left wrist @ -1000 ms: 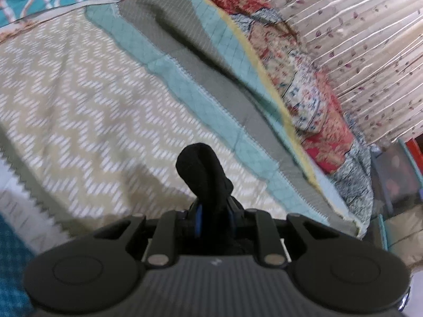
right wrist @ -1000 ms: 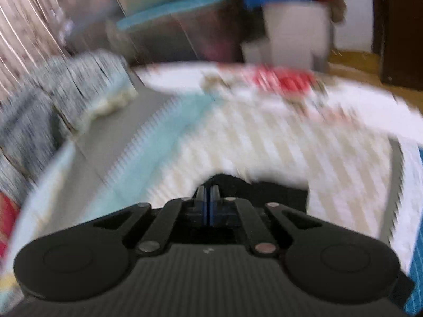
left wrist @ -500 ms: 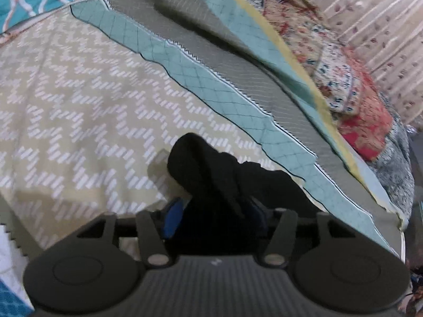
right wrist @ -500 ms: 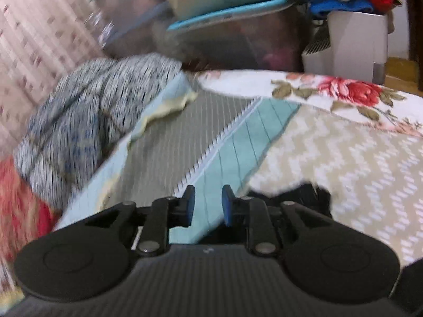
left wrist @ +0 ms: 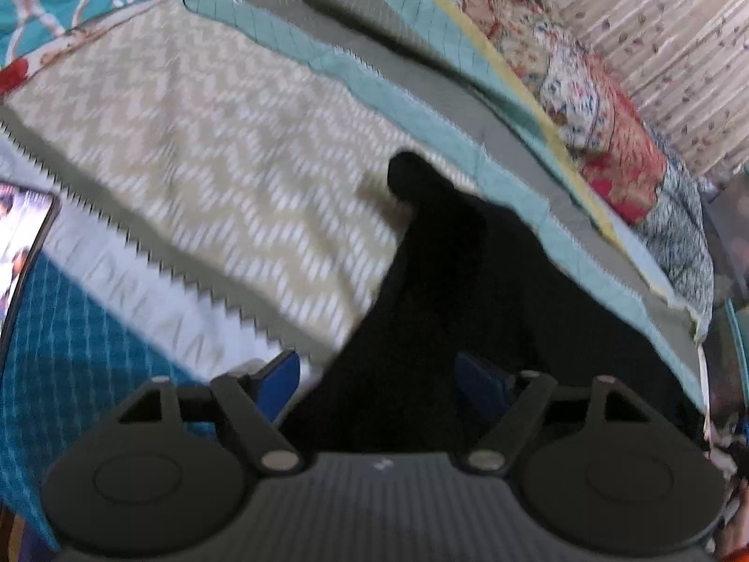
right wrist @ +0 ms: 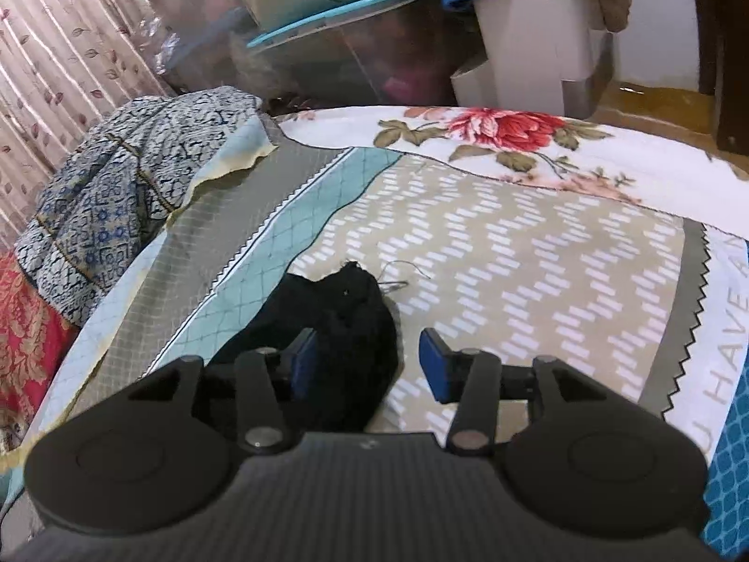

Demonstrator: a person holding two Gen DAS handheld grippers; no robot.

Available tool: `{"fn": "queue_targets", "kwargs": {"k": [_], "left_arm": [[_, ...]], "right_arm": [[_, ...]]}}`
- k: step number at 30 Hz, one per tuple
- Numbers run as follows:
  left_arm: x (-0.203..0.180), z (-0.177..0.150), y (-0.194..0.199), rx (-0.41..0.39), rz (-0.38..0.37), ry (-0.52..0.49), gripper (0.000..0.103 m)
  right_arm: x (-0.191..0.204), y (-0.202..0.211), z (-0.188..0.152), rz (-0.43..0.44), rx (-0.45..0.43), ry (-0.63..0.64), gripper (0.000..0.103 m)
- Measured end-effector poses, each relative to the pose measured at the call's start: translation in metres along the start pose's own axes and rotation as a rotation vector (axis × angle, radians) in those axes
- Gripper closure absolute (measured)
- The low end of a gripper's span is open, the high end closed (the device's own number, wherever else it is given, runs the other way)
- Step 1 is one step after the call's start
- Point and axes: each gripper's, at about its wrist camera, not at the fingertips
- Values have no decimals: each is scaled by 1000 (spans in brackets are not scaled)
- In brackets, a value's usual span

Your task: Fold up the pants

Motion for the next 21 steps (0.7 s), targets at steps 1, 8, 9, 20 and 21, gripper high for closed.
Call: {"fn": "queue_targets", "kwargs": {"k": [1,8,9,20,21], "left_arm": [[-1,-5,0,18,0,-8,27],[-11,-35,3,82,32,-59,27],[-12,-38,3,89,47,-68,27],[-22,-18,34,-26,134,-87,27],[-24,-7,36,-49,140,-92,27]], "right_arm": [[1,-1,0,2,-2,7,40],[-8,-37,-3,7,125,-6,94],[-3,-46,-2,-16,142,30,92],[12,-61,18,-197,21,109,37],[7,-52,17,-193,-17,80,35]]}}
Point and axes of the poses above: each gripper's, at about its wrist camera, not at the fingertips, and y roughly against the way its jaws point, x to its left, z to its top, and after that the axes turned 8 degrees about z, right-handed
